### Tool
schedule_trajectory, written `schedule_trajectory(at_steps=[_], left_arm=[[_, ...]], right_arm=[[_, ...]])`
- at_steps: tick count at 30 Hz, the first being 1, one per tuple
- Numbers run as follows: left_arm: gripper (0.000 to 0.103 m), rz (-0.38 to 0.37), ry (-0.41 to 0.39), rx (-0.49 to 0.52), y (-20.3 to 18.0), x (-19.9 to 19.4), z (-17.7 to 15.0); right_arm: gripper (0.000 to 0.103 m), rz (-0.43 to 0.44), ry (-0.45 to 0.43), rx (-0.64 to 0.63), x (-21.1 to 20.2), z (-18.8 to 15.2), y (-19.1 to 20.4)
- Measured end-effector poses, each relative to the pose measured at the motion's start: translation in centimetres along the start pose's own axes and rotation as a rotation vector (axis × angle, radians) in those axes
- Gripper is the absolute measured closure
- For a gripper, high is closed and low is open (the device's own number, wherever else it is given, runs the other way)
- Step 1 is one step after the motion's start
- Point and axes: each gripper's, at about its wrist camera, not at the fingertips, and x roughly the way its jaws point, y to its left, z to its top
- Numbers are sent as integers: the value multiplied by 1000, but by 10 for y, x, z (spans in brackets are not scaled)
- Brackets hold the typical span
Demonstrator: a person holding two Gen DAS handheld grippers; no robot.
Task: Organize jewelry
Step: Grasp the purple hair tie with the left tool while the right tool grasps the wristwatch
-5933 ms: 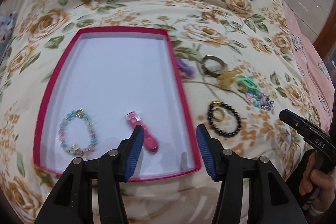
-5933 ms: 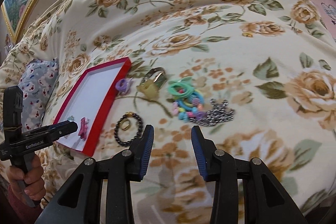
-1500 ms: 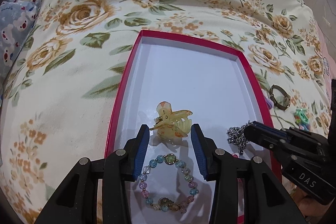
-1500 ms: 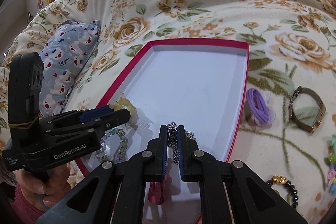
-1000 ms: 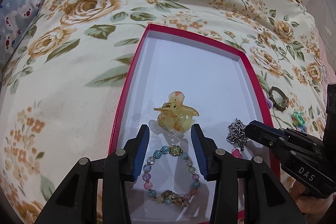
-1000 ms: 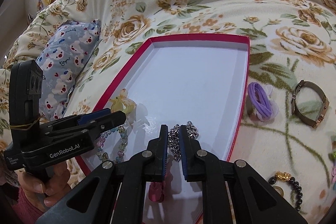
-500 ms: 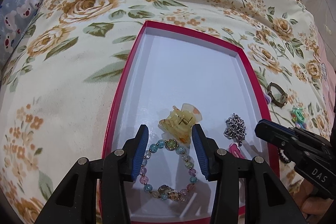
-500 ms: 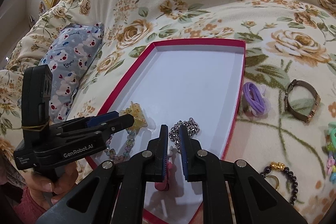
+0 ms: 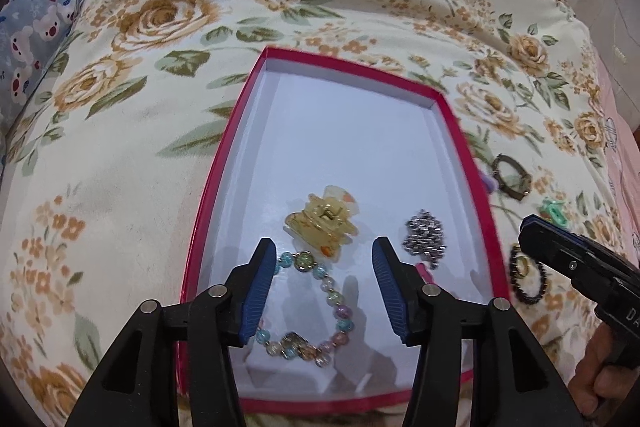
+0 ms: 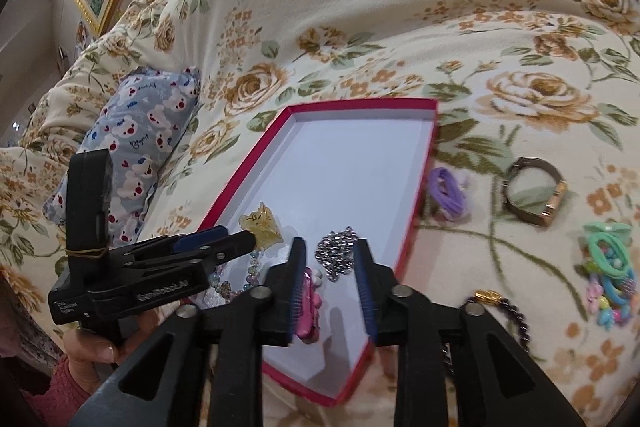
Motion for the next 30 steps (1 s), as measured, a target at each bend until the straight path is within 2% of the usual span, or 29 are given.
schedule_trajectory(at_steps=[4,12,24,30], left_arm=[[45,-15,-33,-4,-5,-18,-3],[44,-58,-51,41,-29,-34,-3],[44,-92,-30,127,-67,-25,9],[44,-138,-24,173,-94,-18,17]], right_arm=[[67,-27,-23,22,-16,-3,-13],[67,-104,-66,73,-51,-8,-47],[67,-168,-95,119,-73,-7,-82],[67,-191,-103,135,-76,-3,-99]])
